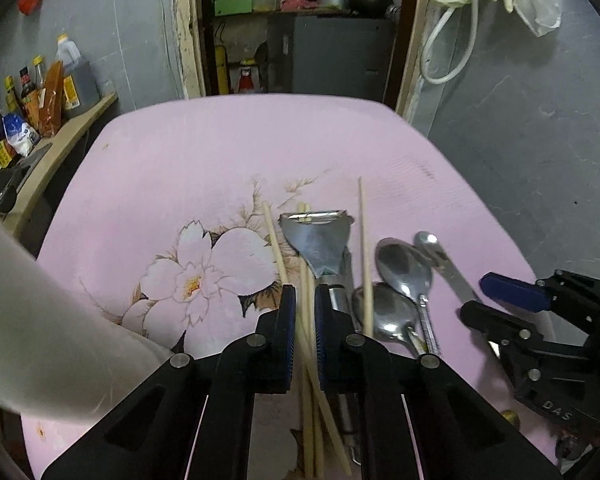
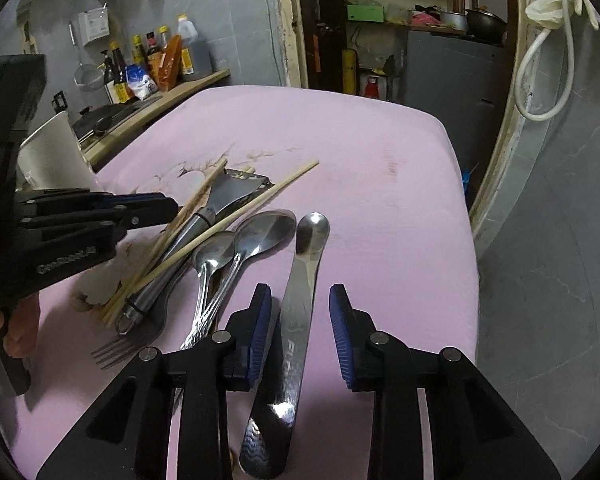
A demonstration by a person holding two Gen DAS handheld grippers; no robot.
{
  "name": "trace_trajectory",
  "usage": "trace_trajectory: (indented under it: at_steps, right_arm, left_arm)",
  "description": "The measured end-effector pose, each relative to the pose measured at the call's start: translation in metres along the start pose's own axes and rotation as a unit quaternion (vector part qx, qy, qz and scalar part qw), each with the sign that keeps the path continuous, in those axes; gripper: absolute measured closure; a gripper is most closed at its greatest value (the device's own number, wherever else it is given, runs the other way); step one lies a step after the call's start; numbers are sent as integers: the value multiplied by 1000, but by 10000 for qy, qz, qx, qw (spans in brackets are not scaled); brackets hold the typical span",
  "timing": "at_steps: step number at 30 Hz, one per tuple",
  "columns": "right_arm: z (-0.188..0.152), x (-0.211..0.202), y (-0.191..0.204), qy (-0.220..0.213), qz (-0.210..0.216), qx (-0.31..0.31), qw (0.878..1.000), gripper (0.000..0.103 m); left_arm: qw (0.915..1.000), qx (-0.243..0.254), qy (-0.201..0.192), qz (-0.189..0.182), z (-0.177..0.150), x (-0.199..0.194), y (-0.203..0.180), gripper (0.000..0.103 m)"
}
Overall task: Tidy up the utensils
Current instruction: 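Move the left tool to the chopsticks while the right tool approaches a flat steel spoon, then close the left tool on one wooden chopstick while the right tool grips the flat spoon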
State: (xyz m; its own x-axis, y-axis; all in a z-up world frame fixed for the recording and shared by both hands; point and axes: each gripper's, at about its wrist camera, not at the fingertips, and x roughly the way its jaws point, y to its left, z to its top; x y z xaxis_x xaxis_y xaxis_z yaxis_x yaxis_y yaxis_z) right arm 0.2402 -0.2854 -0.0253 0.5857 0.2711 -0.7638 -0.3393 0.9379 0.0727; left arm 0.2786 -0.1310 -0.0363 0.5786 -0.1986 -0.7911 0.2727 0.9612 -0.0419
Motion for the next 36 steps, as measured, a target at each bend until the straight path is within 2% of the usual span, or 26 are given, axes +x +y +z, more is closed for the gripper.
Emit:
trace_trajectory:
  at_steps: [5,11,19,27,28,30,36]
  right_arm:
    - [8,8,-3,68,29,-23,10000,76]
    - [20,20,-9,187,155,75,9997,76]
    - [34,38,-7,430,-154,-139,9989,77]
    - [34,40,-4,471,-147,-228,9985,76]
    - [33,39,-6,448,-102,-205,9987,76]
    - [32,38,-8,409,-39,-134,9991,84]
    - [23,28,-4,345,8,-164,9993,87]
  left_arm:
    - [9997,-82,209,133,1,16,6,96]
    - [9995,-106,267,125,9,22,10,96]
    - [9988,17,453,163,10,34,10,96]
    - [9992,-100,385,59,5,31,14,99]
    - [9992,-144,383,37,4,31,13,100]
    - [9990,-256,361,-12,0,27,13,100]
    - [9986,-410,304,-163,-12,8,13,100]
